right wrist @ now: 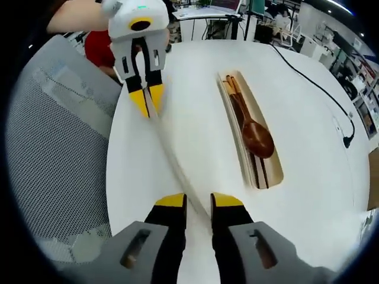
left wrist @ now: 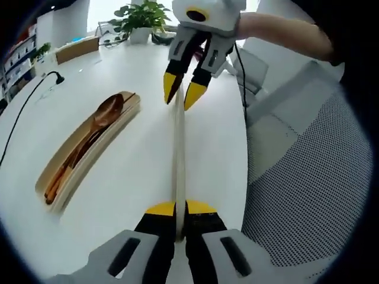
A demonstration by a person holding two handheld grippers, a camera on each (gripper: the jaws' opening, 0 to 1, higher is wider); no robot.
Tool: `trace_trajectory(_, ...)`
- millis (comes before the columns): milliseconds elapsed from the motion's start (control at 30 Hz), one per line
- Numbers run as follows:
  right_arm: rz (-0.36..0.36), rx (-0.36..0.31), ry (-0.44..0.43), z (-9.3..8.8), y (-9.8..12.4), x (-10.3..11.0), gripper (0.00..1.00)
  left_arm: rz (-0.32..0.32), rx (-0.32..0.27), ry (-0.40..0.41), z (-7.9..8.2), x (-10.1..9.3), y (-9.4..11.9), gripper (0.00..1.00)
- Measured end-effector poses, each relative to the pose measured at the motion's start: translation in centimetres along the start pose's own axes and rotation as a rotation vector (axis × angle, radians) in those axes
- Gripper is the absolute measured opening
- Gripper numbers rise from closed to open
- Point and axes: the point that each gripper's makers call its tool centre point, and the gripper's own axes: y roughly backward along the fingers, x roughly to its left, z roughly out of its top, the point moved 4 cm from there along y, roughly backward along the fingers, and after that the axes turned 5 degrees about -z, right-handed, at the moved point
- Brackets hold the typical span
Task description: Arrange the utensils inside the cutlery case until each visible utensil rests in its matching compartment.
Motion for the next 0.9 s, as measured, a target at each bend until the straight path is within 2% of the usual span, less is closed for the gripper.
trace_trajectory(233,-0.029,-0.005,0.082,-0.2,0.0,0.3,0.21,-0.097,-0.08,0.152,0.7,-1.0,0.7,0.03)
trace_trajectory(300,-0.044,-0.011,0.101,-0.2,-0.2,0.4,0.24,-0.12,-0.081,0.205,0.5,-1.3,0.6,0.03)
trace_trajectory(367,-0.063,0.001,0.119,-0.2,-0.4,0.3,0.29,-0.153,-0.109,0.28,0.7,-1.6,0.6,0.03)
trace_trajectory(500,-0.116,0.027,0.25,-0.4,-0.5,0.4,0.38,-0.205,-0.132,0.375,0.8,-1.9,0.8,0.03)
trace_trajectory(533,-0.128,0.034,0.288,-0.4,-0.5,0.5,0.4,-0.228,-0.146,0.434,1.0,-2.1,0.9,0.03)
trace_trajectory(600,-0.174,0.043,0.399,-0.4,-0.4,0.7,0.46,-0.249,-0.173,0.475,1.1,-2.1,1.1,0.03)
trace_trajectory(733,-0.224,0.052,0.504,-0.1,-0.1,1.2,0.55,-0.261,-0.216,0.494,1.4,-2.2,1.5,0.03)
trace_trajectory(900,-0.282,0.008,0.602,1.7,0.7,1.9,0.61,-0.308,-0.261,0.556,2.2,-2.7,2.1,0.03)
